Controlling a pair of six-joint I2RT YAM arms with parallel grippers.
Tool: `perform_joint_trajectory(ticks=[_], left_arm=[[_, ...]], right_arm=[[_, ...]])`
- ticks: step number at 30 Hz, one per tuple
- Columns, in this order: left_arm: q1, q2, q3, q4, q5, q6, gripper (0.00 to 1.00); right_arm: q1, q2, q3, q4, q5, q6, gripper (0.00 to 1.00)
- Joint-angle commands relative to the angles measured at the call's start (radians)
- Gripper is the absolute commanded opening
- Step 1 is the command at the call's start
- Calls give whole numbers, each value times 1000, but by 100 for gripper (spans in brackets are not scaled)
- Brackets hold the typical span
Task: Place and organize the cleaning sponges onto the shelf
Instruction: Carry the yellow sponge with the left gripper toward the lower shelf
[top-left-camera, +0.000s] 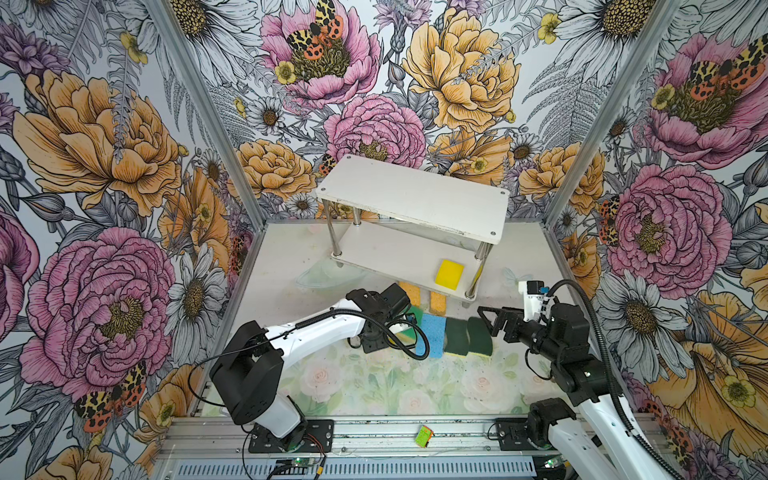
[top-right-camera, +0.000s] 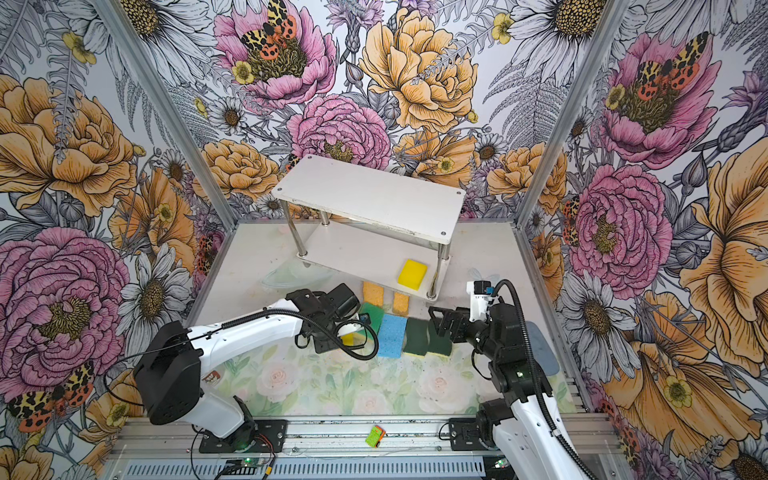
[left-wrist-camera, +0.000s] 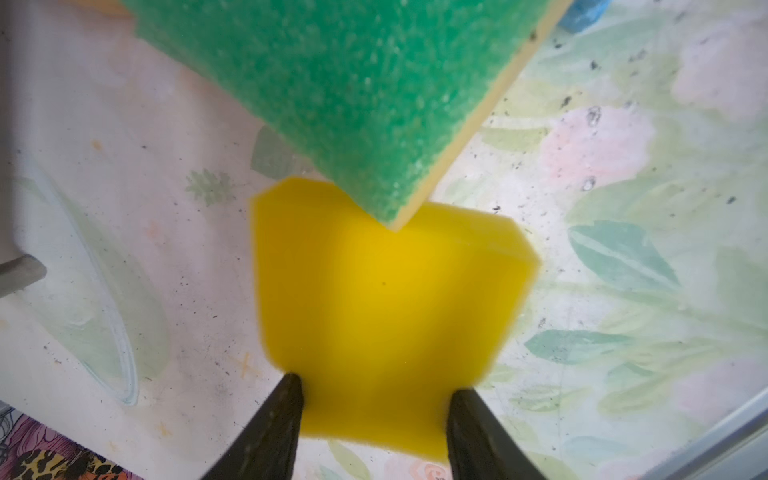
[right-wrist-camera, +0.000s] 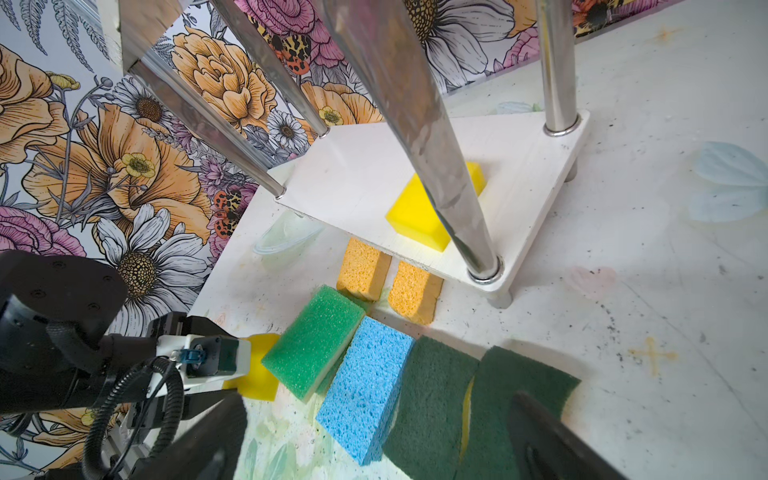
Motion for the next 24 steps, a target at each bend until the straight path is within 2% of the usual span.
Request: perform_joint_trajectory(ticks=[1,16,24], left_arm=[[16,-26,17,-8,-31,-18,55],[28,-133,17,-22,-60,-43,55],[36,-182,2,-22,-38,-43,56]], right_arm=[[6,9,36,15,12,7,100],[5,28,57,16,11,6,100],[5,21,59,16,6,12,100]])
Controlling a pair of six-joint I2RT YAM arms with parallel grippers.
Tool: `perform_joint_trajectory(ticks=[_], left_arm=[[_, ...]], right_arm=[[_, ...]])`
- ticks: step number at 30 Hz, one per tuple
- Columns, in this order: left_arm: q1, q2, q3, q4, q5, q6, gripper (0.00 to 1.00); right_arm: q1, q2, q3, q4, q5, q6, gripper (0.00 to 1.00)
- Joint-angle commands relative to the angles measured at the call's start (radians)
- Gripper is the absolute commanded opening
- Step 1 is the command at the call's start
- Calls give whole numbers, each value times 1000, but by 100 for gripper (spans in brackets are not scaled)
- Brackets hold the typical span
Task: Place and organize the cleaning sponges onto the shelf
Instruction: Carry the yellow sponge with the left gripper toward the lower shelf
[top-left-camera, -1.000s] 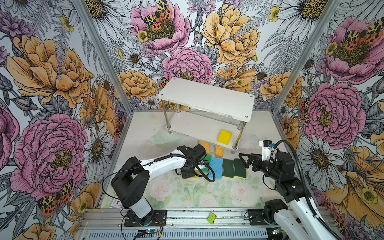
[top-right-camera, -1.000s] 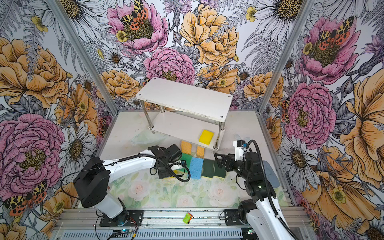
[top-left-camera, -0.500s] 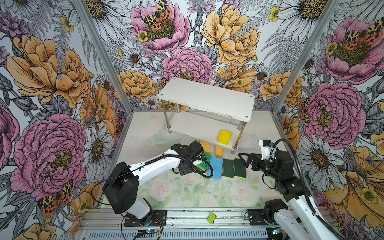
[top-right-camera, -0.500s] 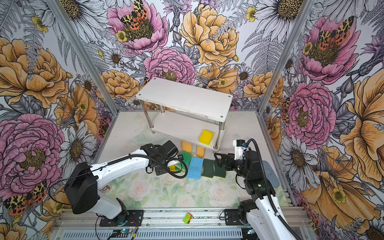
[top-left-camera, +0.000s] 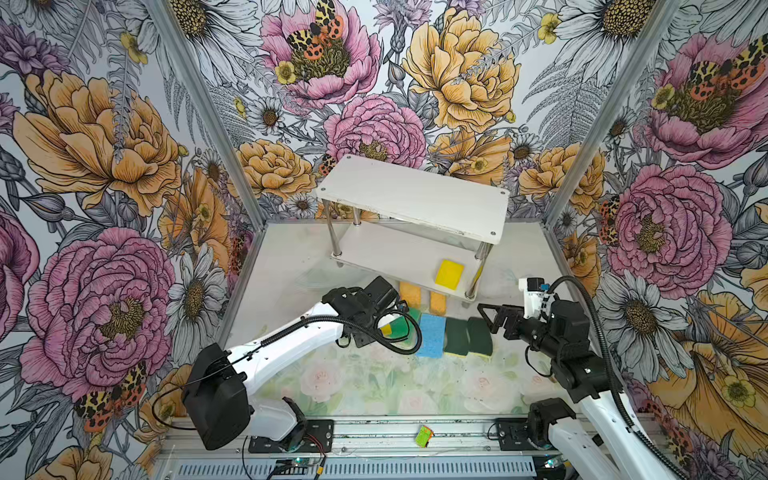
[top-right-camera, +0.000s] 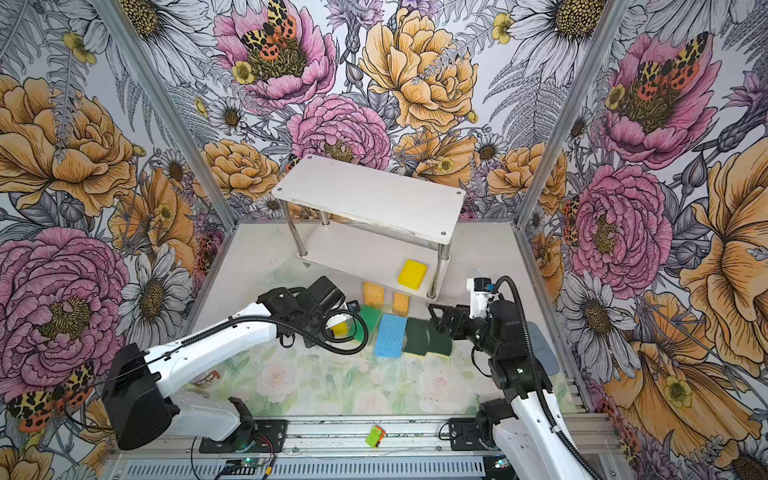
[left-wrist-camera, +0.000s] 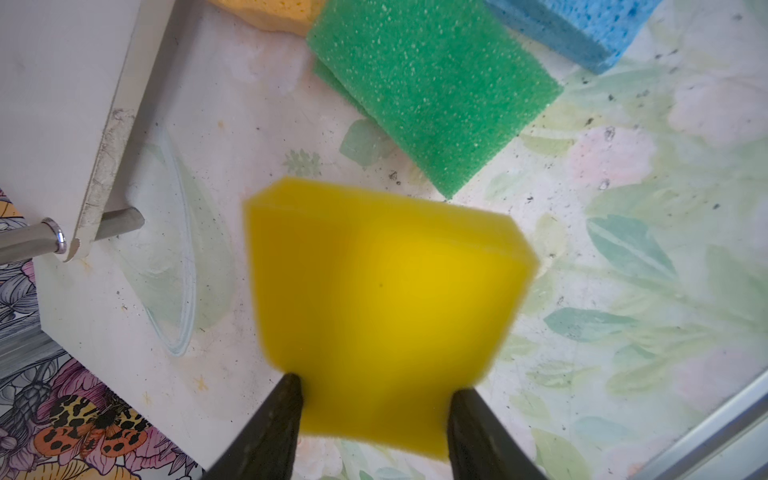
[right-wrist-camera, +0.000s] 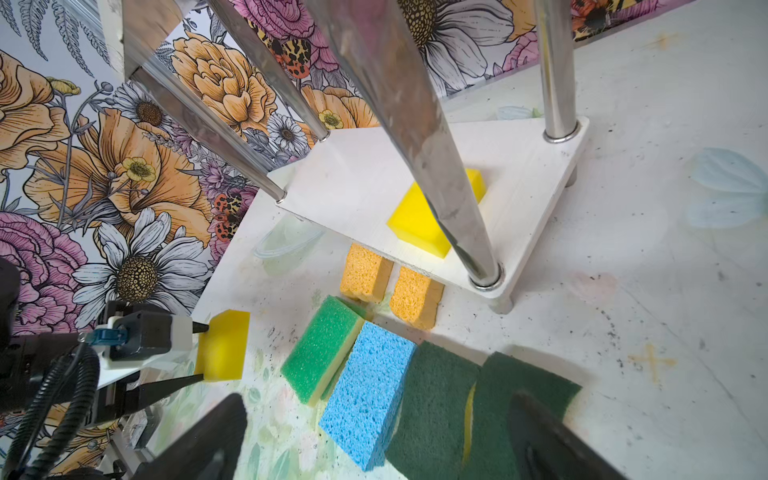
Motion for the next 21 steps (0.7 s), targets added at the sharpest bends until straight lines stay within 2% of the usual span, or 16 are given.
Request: perform_joint_trajectory(ticks=[1,11,17,21], left_arm=[[10,-15,-1,0,3,-14,57],[17,-9,29,5,30,-29,56],[22,-4,85,121,80,-74,57],[18,41,129,204,57,-114,57]], right_arm=[[6,-7,32,16,2,9,100],[6,0,30,16,3,4,100],[5,3,25,16,6,4,100],[6,-2,25,16,8,4,100]])
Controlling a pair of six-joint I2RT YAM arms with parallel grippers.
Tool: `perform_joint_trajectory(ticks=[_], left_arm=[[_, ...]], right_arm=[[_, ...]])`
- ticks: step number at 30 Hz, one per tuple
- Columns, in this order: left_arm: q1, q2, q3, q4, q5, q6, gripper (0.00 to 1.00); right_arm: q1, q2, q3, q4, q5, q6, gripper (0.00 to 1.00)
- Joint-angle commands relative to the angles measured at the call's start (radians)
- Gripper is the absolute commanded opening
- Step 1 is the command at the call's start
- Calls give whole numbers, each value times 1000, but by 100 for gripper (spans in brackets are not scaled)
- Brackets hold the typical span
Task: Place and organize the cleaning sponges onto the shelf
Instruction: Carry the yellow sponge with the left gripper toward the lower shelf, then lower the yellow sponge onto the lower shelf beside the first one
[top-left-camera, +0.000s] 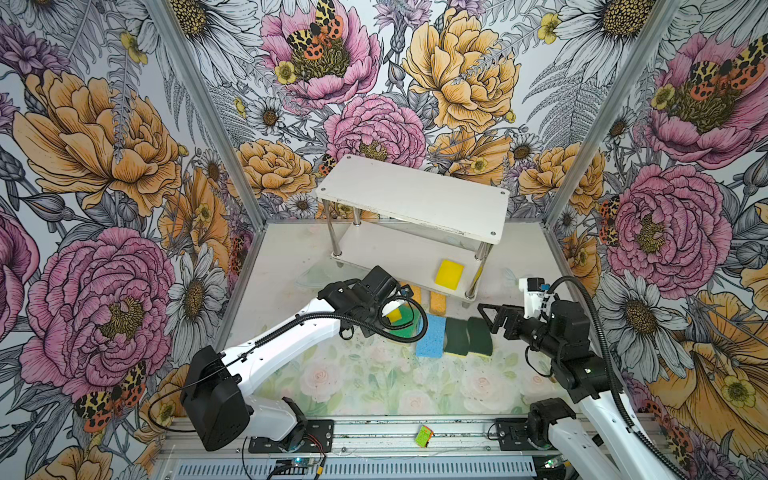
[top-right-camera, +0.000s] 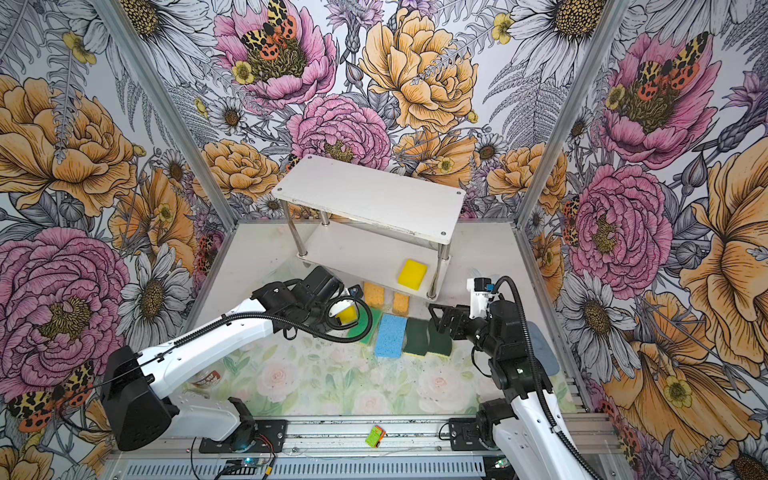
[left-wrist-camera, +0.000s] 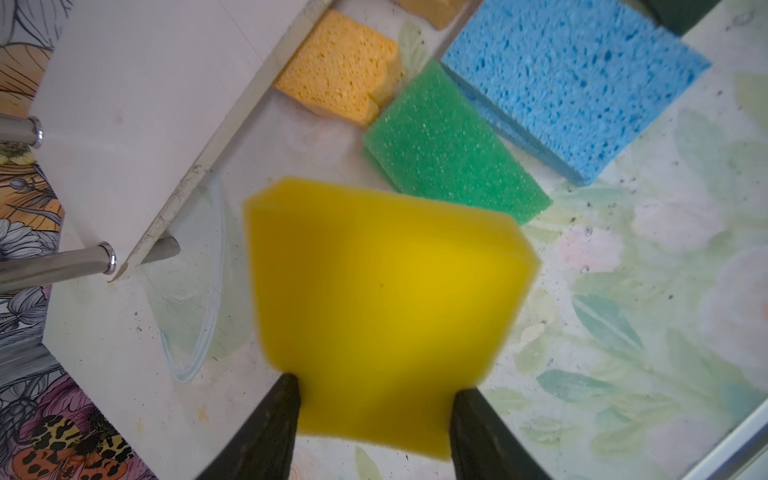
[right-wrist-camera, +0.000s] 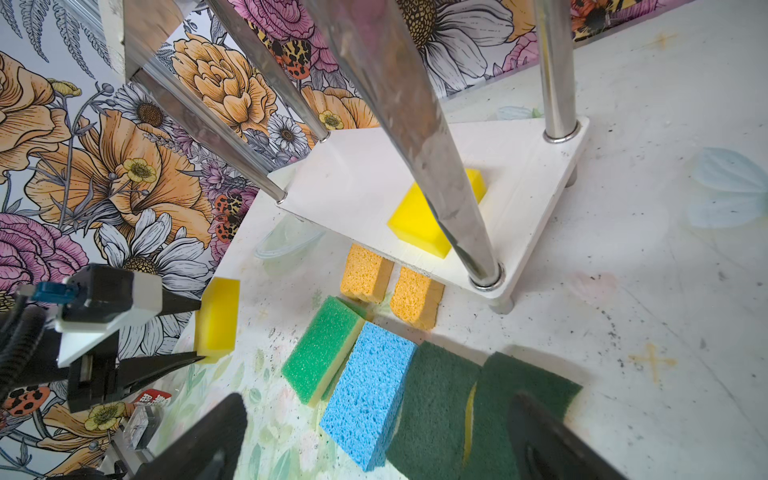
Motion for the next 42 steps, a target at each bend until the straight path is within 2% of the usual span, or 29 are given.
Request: perform_joint_trajectory(ticks=[1,5,13,29,38,42], left_arm=[[7,47,54,132,14,-70,57],[11,113,108,221,-92,-159,57],[5,221,196,356,-146,-330,57],[5,379,257,463,-81,-590,55],[0,426,282,500,-67,-667,56],[-2,490,305,500,-58,-678,55]], right_arm=[[6,-3,25,16,8,1,100],[5,-6,23,16,8,4,100],[5,-29,16,15,10,12,100],[6,-62,3,6,14,22,100],[5,-72,3,0,18,22,100],[6,-77,4,-4,18,20,99]])
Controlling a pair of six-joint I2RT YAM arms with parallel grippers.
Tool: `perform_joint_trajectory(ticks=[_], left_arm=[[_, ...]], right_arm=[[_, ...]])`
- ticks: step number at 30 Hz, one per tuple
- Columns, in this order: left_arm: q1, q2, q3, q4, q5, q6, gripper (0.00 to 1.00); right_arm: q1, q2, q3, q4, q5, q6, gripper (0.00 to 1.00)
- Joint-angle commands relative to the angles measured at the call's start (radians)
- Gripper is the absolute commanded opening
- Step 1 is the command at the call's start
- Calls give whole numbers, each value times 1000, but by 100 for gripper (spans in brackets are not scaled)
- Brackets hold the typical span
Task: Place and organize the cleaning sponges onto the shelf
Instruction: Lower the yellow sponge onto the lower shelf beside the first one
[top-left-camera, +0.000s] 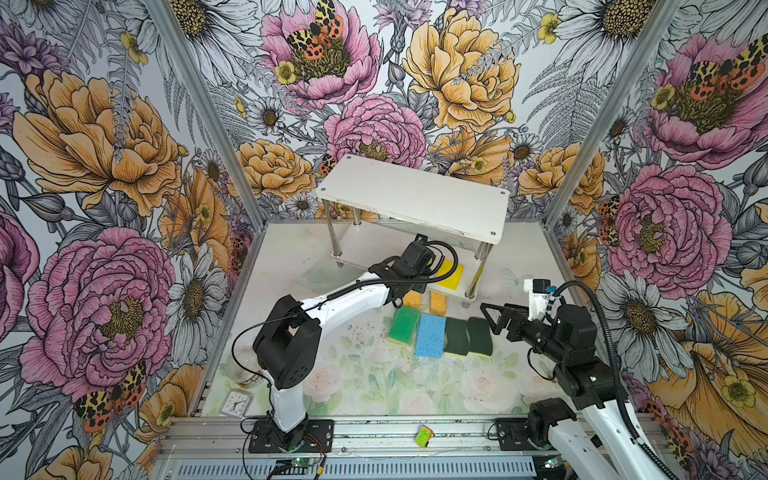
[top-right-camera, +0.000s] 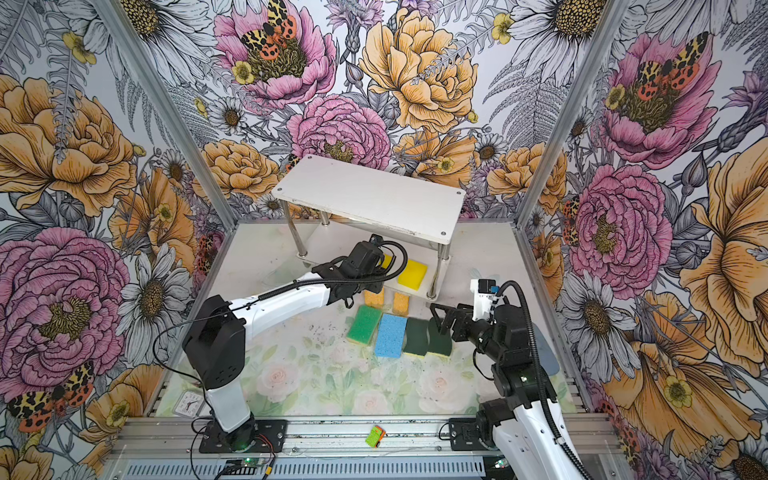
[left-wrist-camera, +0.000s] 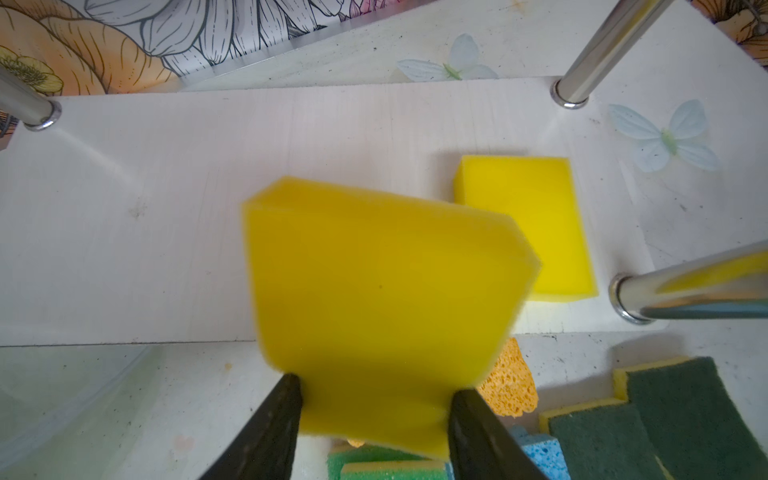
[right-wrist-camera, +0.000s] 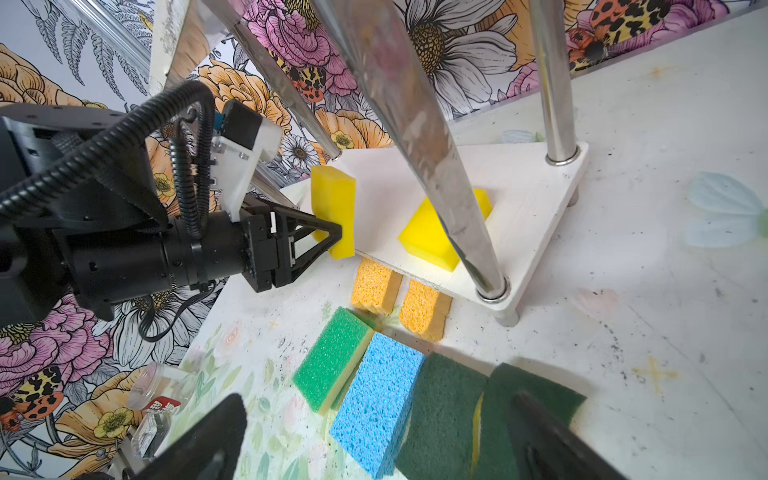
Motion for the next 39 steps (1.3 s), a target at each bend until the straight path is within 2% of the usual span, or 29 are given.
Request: perform_joint_trajectory(ticks=[1,10,39], left_arm=[[-3,41,34,29,28,-33,55],[7,103,83,28,36,-21,55],[33,167,169,6,47,-35,56]], right_arm=[[5,-16,5,-5,15,3,100],[6,-20,6,-17,17,-3,100],[5,-14,4,-18,27,1,100]])
